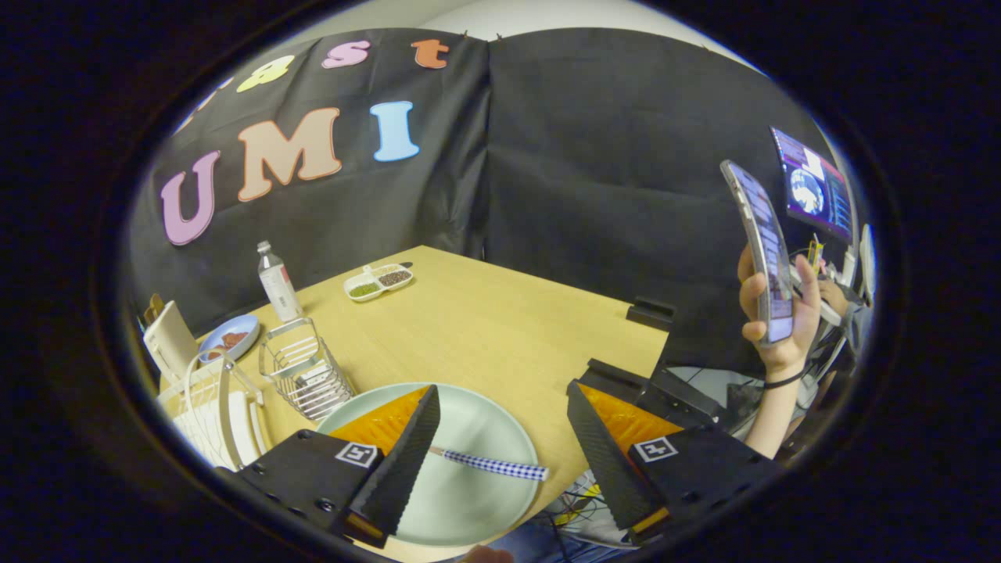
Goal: Take the plate from the dish rack, then take the spoon from the basket and place it into the plate.
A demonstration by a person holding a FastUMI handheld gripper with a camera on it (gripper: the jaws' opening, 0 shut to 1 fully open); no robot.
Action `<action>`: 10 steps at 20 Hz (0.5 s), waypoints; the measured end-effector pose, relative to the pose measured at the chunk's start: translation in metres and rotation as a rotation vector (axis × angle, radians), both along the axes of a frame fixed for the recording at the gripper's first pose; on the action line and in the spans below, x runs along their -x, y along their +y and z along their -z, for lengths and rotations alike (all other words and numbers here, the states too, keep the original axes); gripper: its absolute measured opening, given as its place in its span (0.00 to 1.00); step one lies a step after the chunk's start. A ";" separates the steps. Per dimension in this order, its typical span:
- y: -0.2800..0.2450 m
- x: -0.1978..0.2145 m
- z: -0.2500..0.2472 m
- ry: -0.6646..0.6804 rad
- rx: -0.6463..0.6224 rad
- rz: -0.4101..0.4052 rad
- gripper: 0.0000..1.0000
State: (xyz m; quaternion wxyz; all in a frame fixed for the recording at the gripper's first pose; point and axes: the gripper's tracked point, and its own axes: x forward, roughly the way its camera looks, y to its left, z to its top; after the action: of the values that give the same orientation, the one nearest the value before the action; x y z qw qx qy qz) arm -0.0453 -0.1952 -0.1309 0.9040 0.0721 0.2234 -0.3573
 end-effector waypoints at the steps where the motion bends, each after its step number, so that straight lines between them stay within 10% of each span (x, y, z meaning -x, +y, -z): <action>1: -0.001 0.002 -0.008 -0.006 0.035 0.003 1.00; 10: 0.058 -0.031 -0.116 -0.287 0.385 -0.182 1.00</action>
State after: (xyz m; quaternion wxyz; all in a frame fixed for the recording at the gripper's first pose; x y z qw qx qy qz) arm -0.0143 -0.1368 -0.0152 0.9519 -0.0716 0.0263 -0.2967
